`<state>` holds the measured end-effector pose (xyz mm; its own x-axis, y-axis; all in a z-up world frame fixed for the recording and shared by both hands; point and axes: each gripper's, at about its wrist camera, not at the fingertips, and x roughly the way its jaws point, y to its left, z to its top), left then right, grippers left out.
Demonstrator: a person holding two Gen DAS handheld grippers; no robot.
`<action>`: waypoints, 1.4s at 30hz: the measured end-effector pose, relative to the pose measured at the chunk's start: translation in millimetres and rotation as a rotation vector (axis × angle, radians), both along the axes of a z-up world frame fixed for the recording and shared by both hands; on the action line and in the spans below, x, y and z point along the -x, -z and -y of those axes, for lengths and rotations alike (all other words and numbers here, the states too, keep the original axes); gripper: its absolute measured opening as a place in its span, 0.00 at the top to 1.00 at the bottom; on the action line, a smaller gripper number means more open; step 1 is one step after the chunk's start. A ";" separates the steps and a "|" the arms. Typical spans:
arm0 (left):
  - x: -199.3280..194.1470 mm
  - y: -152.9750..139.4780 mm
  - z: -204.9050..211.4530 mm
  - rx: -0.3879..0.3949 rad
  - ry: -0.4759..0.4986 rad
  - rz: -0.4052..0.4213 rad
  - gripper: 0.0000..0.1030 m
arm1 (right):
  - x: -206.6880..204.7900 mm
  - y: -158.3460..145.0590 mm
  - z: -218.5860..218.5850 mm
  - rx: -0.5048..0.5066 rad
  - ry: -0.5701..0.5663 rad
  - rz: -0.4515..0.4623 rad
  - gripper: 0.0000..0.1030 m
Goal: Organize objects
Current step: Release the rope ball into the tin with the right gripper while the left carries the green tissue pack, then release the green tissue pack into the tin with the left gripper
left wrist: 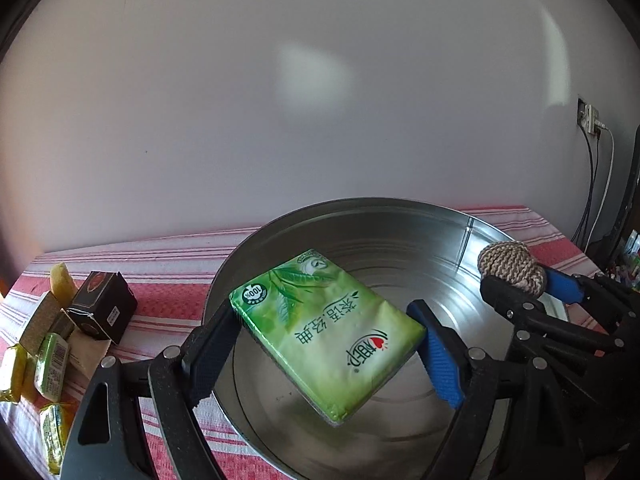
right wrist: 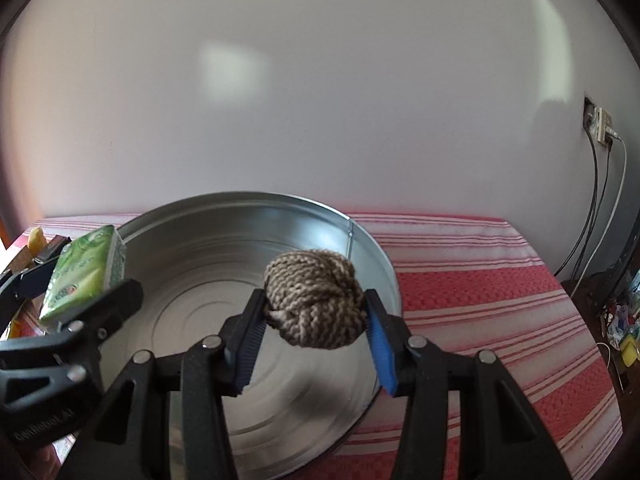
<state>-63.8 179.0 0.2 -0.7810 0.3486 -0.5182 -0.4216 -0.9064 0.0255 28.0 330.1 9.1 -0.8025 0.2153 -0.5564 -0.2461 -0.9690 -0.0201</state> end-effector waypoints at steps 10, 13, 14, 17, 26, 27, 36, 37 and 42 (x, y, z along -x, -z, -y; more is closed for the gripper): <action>-17.3 -13.2 16.7 0.005 -0.049 -0.082 0.07 | -13.8 -7.6 -14.6 0.079 0.049 -0.113 0.14; -22.5 -15.1 26.2 0.006 -0.064 -0.115 0.07 | -19.9 -12.0 -19.3 0.097 0.073 -0.160 0.05; -29.4 -18.2 32.2 0.000 -0.070 -0.121 0.07 | -20.5 -12.3 -19.4 0.093 0.080 -0.165 0.05; -30.7 -20.6 45.6 -0.035 -0.082 -0.117 0.07 | -18.8 -13.2 -17.6 0.090 0.082 -0.166 0.05; -34.4 -20.5 85.0 -0.110 -0.135 -0.164 0.06 | -27.7 -16.5 -0.7 -0.040 0.132 -0.240 0.02; -33.4 -20.5 92.1 -0.109 -0.152 -0.156 0.06 | -27.7 -16.5 0.0 -0.051 0.139 -0.242 0.02; -30.4 -4.1 145.6 -0.081 -0.260 -0.103 0.06 | -35.3 -18.0 11.1 -0.095 0.205 -0.260 0.02; -31.0 -2.9 146.6 -0.063 -0.265 -0.104 0.06 | -37.6 -18.7 12.7 -0.087 0.211 -0.266 0.02; -29.2 2.3 152.9 -0.023 -0.271 -0.100 0.06 | -46.5 -20.3 29.6 -0.084 0.215 -0.272 0.02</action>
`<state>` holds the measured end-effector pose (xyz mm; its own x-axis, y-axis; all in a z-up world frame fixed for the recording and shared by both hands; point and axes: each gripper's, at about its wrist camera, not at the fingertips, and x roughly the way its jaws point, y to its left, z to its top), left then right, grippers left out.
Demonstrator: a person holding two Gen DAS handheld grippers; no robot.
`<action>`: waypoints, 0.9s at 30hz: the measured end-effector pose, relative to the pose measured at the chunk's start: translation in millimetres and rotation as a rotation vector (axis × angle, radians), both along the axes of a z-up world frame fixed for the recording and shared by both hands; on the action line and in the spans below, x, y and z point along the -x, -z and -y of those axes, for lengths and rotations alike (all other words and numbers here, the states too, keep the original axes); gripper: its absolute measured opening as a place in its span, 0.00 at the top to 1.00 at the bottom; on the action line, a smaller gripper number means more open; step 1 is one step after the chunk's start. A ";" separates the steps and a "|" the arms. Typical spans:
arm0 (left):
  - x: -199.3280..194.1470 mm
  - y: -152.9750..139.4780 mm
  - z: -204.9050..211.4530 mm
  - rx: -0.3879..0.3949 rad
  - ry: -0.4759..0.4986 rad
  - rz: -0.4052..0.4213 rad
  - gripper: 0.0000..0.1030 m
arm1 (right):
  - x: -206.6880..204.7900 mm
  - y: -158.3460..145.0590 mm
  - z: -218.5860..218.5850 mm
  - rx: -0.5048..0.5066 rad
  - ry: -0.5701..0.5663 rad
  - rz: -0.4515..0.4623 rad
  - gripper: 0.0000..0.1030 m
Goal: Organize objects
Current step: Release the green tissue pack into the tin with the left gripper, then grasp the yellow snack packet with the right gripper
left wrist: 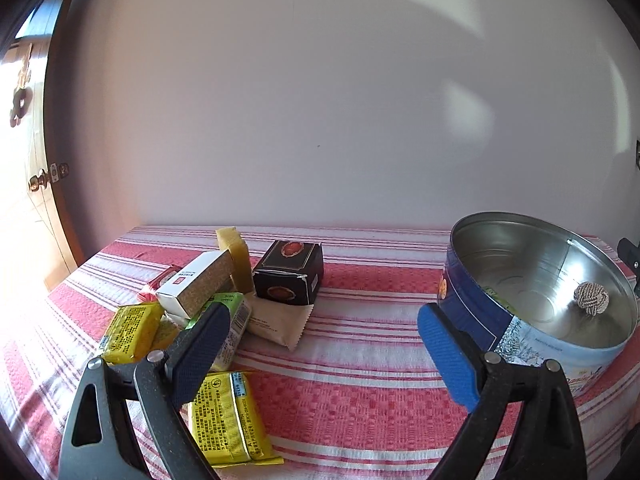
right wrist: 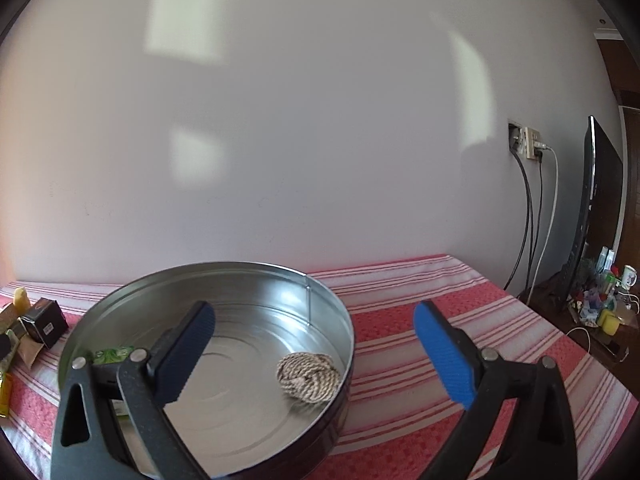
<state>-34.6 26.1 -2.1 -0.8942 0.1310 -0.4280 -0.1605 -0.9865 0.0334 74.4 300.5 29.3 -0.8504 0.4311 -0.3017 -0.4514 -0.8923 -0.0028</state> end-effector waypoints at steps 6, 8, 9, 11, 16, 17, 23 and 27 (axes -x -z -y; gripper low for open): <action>2.6 0.7 15.8 0.018 -0.011 0.012 0.06 | -2.9 3.0 31.9 -0.002 -0.045 0.030 0.02; 2.1 0.9 23.0 0.019 -0.016 0.012 0.06 | -3.0 4.0 43.7 0.017 -0.057 0.037 0.02; 0.8 -0.6 27.2 0.018 -0.019 0.015 0.06 | -2.5 4.7 51.1 0.024 -0.065 0.041 0.02; 2.5 -0.2 38.4 0.016 -0.029 0.026 0.06 | 0.7 5.6 69.1 0.022 -0.101 0.052 0.02; 7.5 -0.5 80.3 0.010 -0.098 0.031 0.06 | 16.2 6.7 122.3 -0.012 -0.209 0.079 0.02; 8.5 -0.4 90.3 0.004 -0.115 0.035 0.06 | 20.0 7.1 131.0 -0.007 -0.226 0.085 0.02; 12.2 1.7 147.9 -0.003 -0.223 0.073 0.06 | 47.5 13.0 185.7 0.050 -0.347 0.150 0.02; 11.4 5.7 186.9 -0.026 -0.281 0.120 0.06 | 63.7 20.8 223.0 0.096 -0.446 0.213 0.02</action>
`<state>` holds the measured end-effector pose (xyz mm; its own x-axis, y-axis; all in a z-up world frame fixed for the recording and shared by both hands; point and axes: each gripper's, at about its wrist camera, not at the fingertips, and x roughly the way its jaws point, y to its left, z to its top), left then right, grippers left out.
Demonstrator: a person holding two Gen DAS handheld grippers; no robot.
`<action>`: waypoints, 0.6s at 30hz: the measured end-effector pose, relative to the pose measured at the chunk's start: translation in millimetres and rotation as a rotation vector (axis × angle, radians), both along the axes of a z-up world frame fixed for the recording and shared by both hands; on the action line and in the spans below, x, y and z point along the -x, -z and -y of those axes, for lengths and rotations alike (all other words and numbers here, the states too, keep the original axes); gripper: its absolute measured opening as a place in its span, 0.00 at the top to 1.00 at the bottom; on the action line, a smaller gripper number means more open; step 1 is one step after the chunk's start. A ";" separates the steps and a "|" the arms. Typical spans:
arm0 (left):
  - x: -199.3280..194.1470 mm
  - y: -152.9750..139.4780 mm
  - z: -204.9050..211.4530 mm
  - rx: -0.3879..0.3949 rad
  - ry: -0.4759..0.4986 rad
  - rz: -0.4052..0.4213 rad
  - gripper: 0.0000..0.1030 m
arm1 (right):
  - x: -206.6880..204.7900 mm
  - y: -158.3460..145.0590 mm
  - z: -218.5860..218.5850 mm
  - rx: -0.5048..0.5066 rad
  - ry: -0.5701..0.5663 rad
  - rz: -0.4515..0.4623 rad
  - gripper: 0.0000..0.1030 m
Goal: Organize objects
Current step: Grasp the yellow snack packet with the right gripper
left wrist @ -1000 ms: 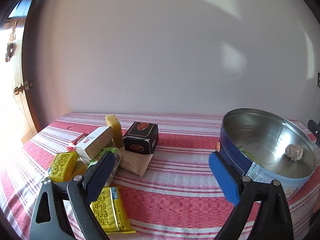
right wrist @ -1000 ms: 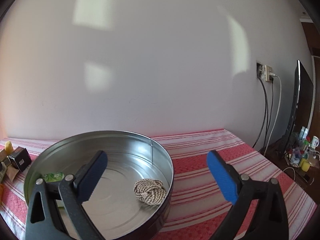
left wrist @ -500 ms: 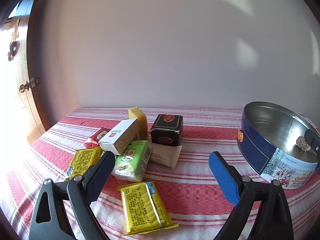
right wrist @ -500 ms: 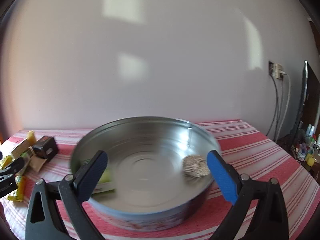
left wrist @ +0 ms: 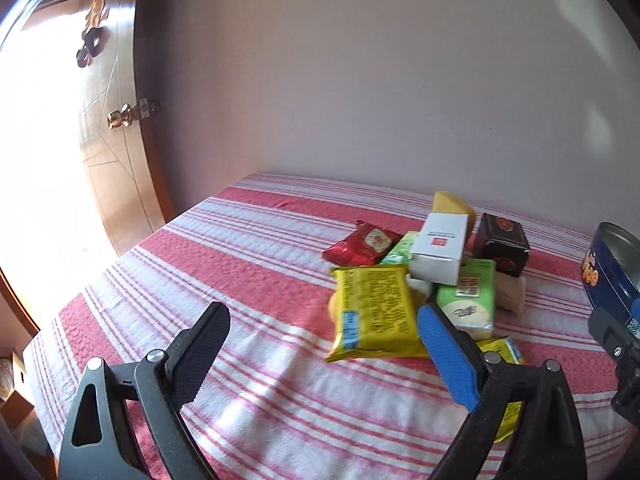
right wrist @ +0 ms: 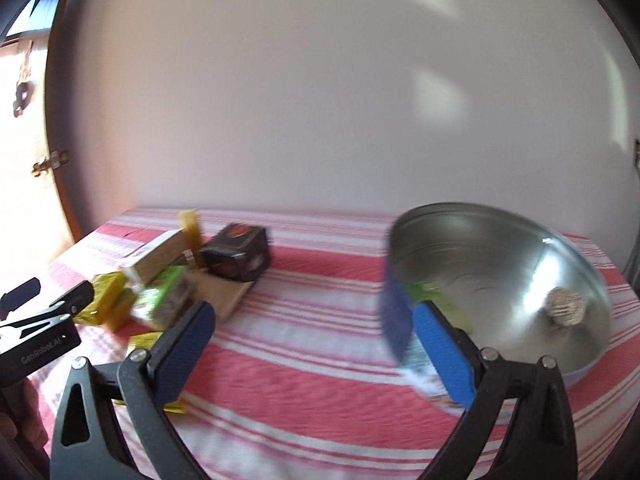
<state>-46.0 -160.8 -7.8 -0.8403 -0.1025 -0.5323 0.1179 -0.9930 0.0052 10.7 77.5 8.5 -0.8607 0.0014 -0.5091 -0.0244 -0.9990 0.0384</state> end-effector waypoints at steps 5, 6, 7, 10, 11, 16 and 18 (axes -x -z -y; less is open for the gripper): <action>-6.1 -0.9 35.6 0.041 -0.056 0.015 0.06 | 22.2 16.0 57.2 -0.002 -0.120 0.133 0.05; -5.2 -2.0 40.7 0.052 -0.065 0.018 0.06 | 25.2 19.6 66.4 -0.009 -0.141 0.162 0.05; -7.8 -0.1 45.4 0.055 -0.071 0.019 0.06 | 29.1 24.0 77.3 -0.021 -0.165 0.198 0.05; -6.2 1.2 51.8 0.035 -0.063 0.034 0.06 | 35.8 33.8 97.8 -0.073 -0.199 0.269 0.08; -4.9 2.1 50.6 0.027 -0.058 0.040 0.06 | 37.6 36.7 101.6 -0.090 -0.198 0.287 0.10; 6.3 3.7 33.0 0.024 -0.021 0.060 0.06 | 50.4 50.1 93.6 -0.062 -0.199 0.375 0.24; 8.9 2.9 24.8 0.024 -0.005 0.062 0.06 | 51.1 51.2 92.1 -0.079 -0.208 0.372 0.32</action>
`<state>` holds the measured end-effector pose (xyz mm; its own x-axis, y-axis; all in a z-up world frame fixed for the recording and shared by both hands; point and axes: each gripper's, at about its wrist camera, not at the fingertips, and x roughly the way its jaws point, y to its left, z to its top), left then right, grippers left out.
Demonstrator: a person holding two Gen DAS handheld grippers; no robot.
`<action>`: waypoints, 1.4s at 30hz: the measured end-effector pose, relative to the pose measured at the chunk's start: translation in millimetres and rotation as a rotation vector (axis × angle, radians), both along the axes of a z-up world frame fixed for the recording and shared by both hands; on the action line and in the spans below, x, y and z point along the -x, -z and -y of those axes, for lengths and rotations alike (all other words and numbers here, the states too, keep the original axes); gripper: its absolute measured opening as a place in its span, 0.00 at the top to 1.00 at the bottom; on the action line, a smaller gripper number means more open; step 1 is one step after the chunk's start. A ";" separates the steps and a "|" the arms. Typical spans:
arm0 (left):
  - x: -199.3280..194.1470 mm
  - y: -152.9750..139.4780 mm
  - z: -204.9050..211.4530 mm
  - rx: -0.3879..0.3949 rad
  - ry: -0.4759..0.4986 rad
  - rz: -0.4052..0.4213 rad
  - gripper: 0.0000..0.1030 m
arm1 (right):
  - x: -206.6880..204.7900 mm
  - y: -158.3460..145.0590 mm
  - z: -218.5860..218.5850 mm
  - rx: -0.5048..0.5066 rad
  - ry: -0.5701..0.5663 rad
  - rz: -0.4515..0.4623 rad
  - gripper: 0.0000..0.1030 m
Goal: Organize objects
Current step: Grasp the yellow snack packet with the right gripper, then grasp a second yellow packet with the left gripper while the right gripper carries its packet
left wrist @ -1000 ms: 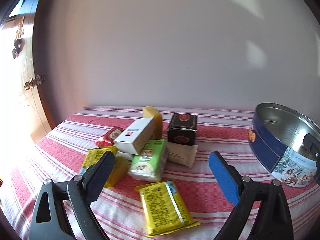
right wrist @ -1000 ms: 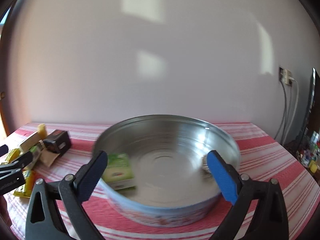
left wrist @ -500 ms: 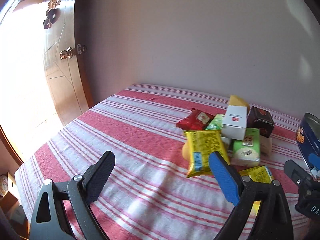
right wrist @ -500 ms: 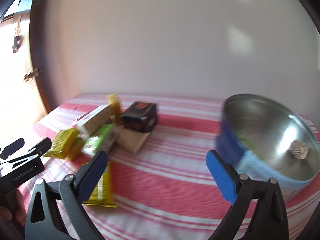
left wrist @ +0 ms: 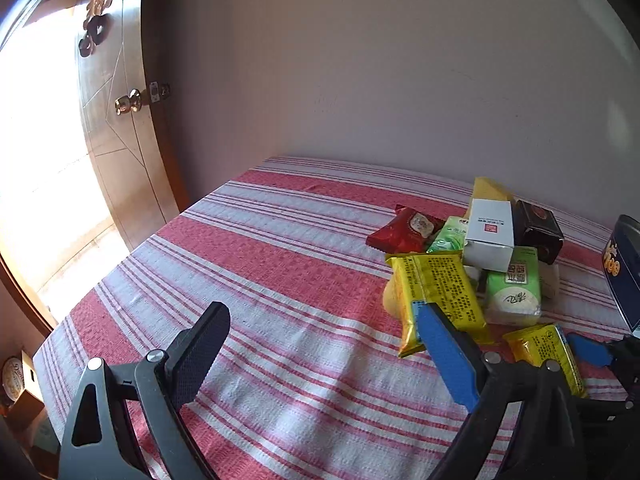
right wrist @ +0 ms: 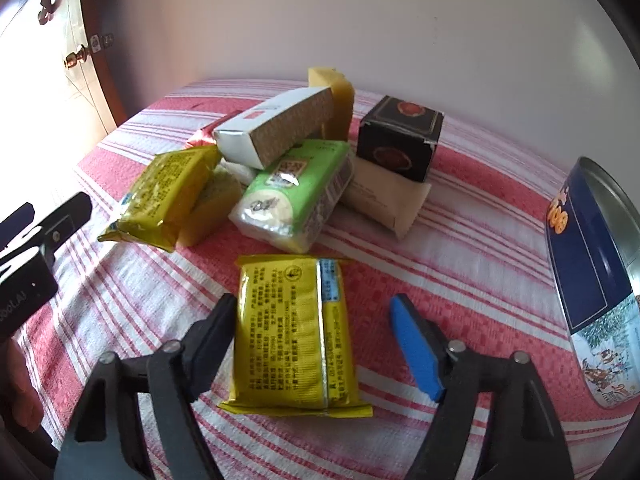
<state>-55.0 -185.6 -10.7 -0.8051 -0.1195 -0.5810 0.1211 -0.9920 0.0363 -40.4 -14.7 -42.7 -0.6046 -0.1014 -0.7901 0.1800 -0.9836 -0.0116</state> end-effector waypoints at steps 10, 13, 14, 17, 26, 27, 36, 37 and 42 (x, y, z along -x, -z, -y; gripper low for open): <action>39.4 2.0 -40.9 -0.031 0.040 0.070 0.06 | -6.5 -28.5 -64.8 0.185 0.084 -0.121 0.51; 53.7 15.6 -46.5 -0.060 0.040 0.129 0.06 | -11.9 -42.1 -84.1 0.173 0.140 -0.209 0.51; 57.1 19.8 -47.5 -0.054 0.033 0.149 0.06 | -12.6 -44.5 -90.1 0.174 0.152 -0.223 0.51; 62.1 25.1 -42.5 -0.103 0.043 0.182 0.08 | -14.0 -50.4 -100.7 0.195 0.181 -0.229 0.51; 53.1 20.5 -43.4 -0.170 0.112 0.136 0.49 | -23.0 -51.0 -87.8 0.183 0.174 -0.246 0.51; 48.6 17.1 -41.0 -0.177 0.102 0.109 0.50 | -23.3 -52.0 -86.7 0.182 0.178 -0.253 0.51; 1.8 -6.3 -33.7 -0.202 0.031 -0.101 0.50 | -40.9 -72.8 -89.8 0.182 0.199 -0.391 0.51; -3.4 -9.6 -39.2 -0.191 0.034 -0.114 0.50 | -42.9 -75.3 -90.3 0.190 0.192 -0.403 0.51; -15.0 -17.5 -65.3 -0.159 0.077 -0.160 0.50 | -53.8 -84.1 -90.8 0.192 0.146 -0.458 0.51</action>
<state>-40.0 -120.3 6.8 -0.8918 0.0281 -0.4516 0.0370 -0.9902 -0.1347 13.4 76.1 41.4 -0.9026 -0.1073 -0.4169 0.0594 -0.9902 0.1264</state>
